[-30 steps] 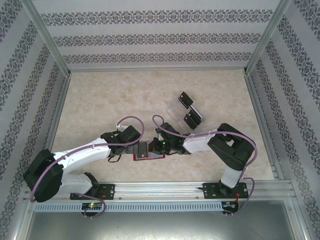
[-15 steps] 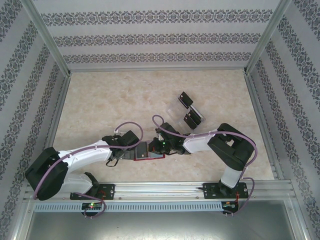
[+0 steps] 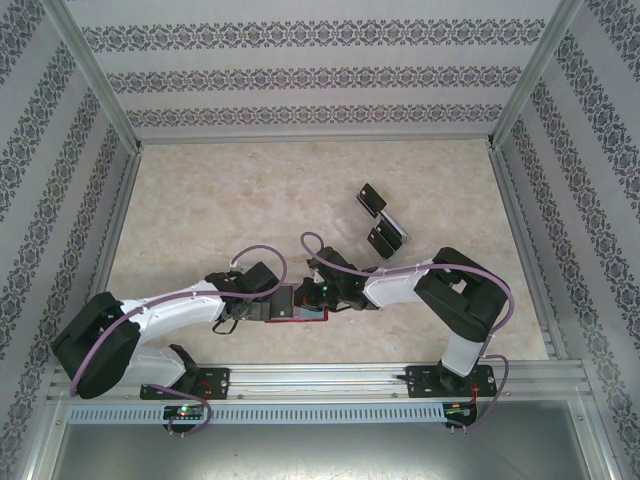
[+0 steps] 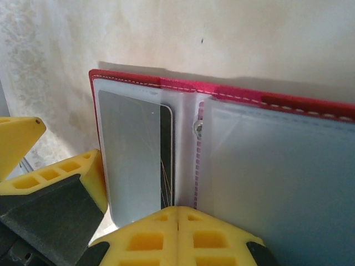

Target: Put the credit cards into the card holder

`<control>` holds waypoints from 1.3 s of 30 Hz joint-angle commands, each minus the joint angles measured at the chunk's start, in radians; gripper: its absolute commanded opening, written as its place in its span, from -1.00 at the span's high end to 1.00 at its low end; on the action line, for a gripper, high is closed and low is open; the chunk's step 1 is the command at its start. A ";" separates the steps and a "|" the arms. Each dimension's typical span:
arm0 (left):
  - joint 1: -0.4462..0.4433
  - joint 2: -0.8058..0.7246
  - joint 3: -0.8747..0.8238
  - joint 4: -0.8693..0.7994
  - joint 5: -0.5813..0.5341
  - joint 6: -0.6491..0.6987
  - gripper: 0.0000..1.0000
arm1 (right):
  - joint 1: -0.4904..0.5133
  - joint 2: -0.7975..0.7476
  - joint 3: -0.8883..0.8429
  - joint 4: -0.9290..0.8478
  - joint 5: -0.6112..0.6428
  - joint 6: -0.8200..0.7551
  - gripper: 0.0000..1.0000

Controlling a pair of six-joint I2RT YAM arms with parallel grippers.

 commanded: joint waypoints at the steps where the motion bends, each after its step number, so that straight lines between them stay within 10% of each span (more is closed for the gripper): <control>1: 0.005 0.019 -0.018 0.062 0.041 -0.009 -1.00 | 0.015 0.027 0.028 -0.020 -0.018 -0.009 1.00; 17: -0.002 0.007 -0.019 0.056 0.034 -0.023 -1.00 | -0.002 -0.047 0.052 -0.086 -0.033 -0.047 0.98; 28: 0.020 -0.064 0.039 -0.017 -0.021 -0.011 -1.00 | -0.075 -0.403 0.118 -0.597 0.206 -0.252 0.04; 39: 0.108 -0.129 0.092 0.017 0.086 0.055 -1.00 | 0.007 -0.280 0.187 -0.786 0.424 -0.366 -0.37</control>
